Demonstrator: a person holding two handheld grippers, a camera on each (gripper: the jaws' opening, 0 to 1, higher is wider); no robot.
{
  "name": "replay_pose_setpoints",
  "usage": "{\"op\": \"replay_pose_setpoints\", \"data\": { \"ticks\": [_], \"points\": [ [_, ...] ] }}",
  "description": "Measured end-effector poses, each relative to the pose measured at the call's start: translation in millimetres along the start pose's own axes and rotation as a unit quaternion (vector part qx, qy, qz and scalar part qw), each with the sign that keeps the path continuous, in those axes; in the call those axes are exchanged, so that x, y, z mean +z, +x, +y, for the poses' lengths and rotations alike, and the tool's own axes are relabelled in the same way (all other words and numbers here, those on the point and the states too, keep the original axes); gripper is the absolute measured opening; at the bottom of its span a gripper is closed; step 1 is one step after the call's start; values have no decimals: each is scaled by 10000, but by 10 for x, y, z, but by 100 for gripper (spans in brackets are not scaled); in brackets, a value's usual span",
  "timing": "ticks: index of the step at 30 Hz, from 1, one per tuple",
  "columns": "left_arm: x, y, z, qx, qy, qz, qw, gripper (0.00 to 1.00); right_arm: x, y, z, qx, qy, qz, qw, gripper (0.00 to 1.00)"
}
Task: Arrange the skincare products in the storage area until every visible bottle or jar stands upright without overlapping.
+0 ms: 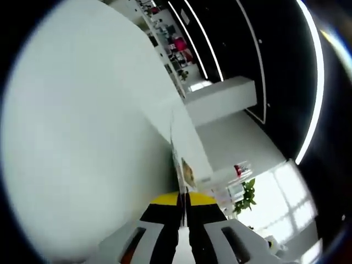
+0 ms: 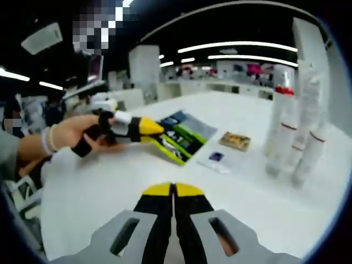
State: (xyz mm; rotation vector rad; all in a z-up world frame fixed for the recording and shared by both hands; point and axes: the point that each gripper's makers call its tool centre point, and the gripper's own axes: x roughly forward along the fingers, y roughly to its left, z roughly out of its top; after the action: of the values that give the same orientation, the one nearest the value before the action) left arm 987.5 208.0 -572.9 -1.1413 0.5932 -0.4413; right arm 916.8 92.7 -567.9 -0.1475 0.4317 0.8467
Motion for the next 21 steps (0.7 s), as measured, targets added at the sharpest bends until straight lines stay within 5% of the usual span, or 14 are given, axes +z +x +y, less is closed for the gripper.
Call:
{"op": "replay_pose_setpoints", "data": {
  "ticks": [12,21],
  "points": [
    [79,31,42,127,282,57,9995,5,9,10,66,169,-50,-26,9998,0],
    [86,38,-31,85,625,-34,9980,16,-31,32,52,164,-7,104,9998,0]
  ]
}}
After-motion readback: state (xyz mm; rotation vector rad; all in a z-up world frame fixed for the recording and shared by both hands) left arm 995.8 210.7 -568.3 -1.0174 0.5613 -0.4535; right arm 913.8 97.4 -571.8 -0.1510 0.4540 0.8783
